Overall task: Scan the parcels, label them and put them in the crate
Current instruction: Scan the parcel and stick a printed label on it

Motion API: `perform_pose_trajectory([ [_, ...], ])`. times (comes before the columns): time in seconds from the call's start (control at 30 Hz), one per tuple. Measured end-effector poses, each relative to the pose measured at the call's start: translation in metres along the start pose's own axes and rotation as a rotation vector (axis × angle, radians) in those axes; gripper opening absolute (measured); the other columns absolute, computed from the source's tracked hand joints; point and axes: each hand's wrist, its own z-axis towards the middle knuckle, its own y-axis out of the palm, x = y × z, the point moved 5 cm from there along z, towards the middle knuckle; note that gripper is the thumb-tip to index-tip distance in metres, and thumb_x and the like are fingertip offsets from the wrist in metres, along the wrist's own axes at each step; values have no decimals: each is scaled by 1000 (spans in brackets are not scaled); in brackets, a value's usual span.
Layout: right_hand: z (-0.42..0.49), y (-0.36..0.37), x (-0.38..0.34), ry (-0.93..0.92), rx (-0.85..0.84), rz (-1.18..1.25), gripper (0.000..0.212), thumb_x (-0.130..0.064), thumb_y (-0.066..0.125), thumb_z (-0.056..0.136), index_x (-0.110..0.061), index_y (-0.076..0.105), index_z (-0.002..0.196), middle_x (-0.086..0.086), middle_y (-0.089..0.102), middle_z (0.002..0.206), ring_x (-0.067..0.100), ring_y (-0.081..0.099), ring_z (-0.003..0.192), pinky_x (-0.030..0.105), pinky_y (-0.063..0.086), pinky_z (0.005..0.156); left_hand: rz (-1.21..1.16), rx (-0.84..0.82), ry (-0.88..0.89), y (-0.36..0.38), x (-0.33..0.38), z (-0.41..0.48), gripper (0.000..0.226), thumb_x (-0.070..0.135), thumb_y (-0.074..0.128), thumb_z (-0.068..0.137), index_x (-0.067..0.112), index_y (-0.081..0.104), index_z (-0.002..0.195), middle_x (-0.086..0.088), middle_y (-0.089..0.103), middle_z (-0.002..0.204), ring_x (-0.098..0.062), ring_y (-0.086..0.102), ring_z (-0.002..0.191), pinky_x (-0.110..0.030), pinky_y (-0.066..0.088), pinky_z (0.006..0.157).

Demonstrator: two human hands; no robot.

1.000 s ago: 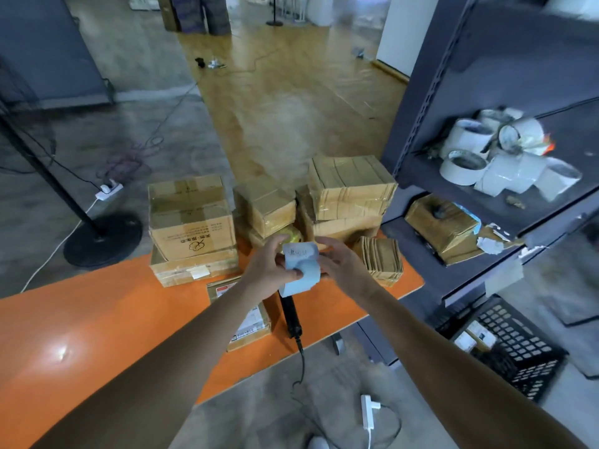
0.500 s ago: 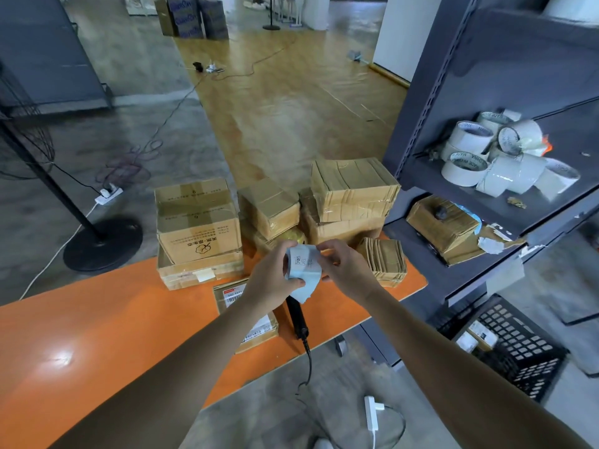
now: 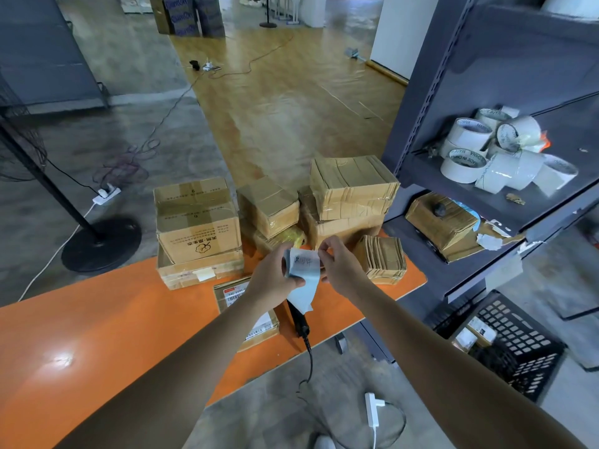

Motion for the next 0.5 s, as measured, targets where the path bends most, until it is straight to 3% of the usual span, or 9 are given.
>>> perform_pose_trajectory([
  [0.17,0,6,4,87,-3,78,8,-28,36,105,-24,42,103,21,60,102,44,63,96,63,53,80,-177,-23,-102,-1,-9,3,77,15,79,77,33,36,138,11,48,118,-2,54,90,-12,46,62],
  [0.23,0,6,3,90,-3,78,7,-27,35,105,-24,41,104,18,59,100,42,65,95,61,54,79,-197,-20,-125,-1,-11,5,61,15,75,79,33,43,127,9,55,116,-4,60,87,-17,52,60],
  [0.33,1,5,4,92,-3,61,7,-26,35,106,-22,41,105,23,61,102,42,65,92,60,54,78,-243,-15,-176,1,-13,5,27,19,62,85,35,47,102,-4,63,102,-14,65,85,-38,61,68],
  [0.5,4,6,7,84,-1,34,7,-25,36,105,-22,42,104,16,56,86,28,53,75,66,50,79,-255,2,-196,0,-9,2,8,32,51,91,39,48,88,-5,59,96,-22,65,85,-46,60,71],
])
